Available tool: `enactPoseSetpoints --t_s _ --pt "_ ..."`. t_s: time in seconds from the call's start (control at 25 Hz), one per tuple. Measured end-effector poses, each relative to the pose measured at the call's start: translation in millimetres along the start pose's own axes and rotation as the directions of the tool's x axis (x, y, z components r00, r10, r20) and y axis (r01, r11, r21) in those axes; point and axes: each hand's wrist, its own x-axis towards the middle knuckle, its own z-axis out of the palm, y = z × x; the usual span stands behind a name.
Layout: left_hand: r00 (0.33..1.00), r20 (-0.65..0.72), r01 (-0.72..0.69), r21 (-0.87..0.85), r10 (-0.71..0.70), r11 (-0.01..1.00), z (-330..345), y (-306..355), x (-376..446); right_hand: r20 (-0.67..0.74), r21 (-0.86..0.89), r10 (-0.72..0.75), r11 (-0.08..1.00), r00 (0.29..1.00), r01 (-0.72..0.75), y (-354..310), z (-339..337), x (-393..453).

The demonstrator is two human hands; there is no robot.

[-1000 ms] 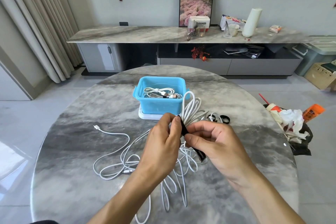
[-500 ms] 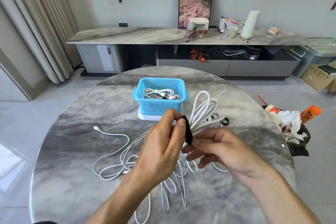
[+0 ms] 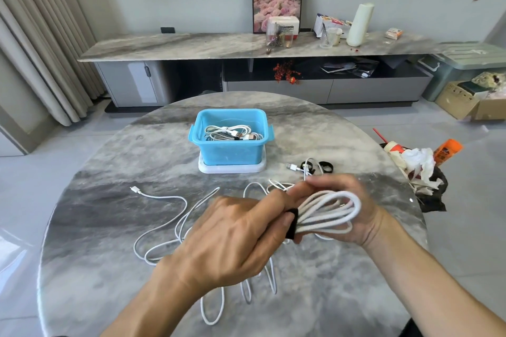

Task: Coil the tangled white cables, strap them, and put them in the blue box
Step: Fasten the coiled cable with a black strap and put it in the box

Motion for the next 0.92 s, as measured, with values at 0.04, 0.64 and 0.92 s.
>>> enactPoseSetpoints --t_s 0.04,0.64,0.92 --pt "0.998 0.041 -0.044 0.037 0.043 0.998 1 0 -1 0.022 -0.006 0.029 1.000 0.999 -0.029 -2 -2 -3" --pt "0.996 0.089 -0.048 0.193 0.032 0.980 48 8 -1 -0.359 -0.840 -0.373 0.529 0.855 -0.122 19 17 -26" --pt "0.895 -0.143 0.399 -0.168 -0.423 0.901 51 10 11 -0.298 -0.856 -0.610 0.511 0.734 0.076 18 31 -27"
